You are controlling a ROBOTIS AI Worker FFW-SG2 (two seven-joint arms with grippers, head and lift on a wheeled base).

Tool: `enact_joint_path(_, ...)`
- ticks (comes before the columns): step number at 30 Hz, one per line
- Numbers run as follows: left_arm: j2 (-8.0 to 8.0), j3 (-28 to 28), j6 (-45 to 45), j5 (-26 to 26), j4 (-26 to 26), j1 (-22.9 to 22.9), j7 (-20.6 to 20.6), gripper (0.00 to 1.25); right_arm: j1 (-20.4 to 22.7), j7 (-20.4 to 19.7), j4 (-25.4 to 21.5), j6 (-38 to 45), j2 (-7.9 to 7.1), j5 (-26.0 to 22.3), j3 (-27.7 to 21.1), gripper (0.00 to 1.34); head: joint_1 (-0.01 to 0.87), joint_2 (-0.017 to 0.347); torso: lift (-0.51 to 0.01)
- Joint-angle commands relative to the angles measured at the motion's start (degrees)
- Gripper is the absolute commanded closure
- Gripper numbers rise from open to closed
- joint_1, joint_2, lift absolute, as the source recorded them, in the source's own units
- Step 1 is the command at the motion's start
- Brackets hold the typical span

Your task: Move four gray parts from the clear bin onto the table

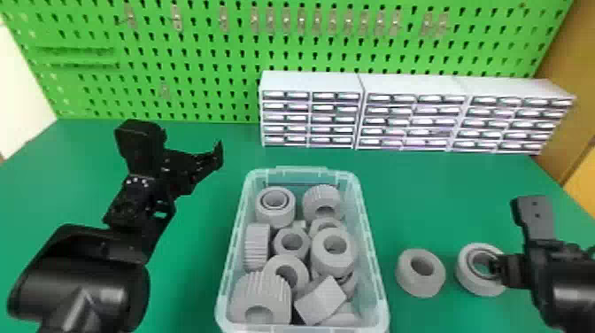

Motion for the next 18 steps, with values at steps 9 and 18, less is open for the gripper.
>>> enact_joint_path(9, 0.0, 0.04, 0.0, 0.0, 0.0, -0.01, -0.05, 0.11, 0.25, 0.0, 0.01, -1.32, 0.34, 1.06, 0.45, 0.84, 0.678, 0.034, -0.05)
enact_joint_path(18, 0.0, 0.04, 0.0, 0.0, 0.0, -0.01, -0.05, 0.11, 0.25, 0.0, 0.01, -1.5, 0.43, 1.32, 0.28, 0.77, 0.678, 0.034, -0.05)
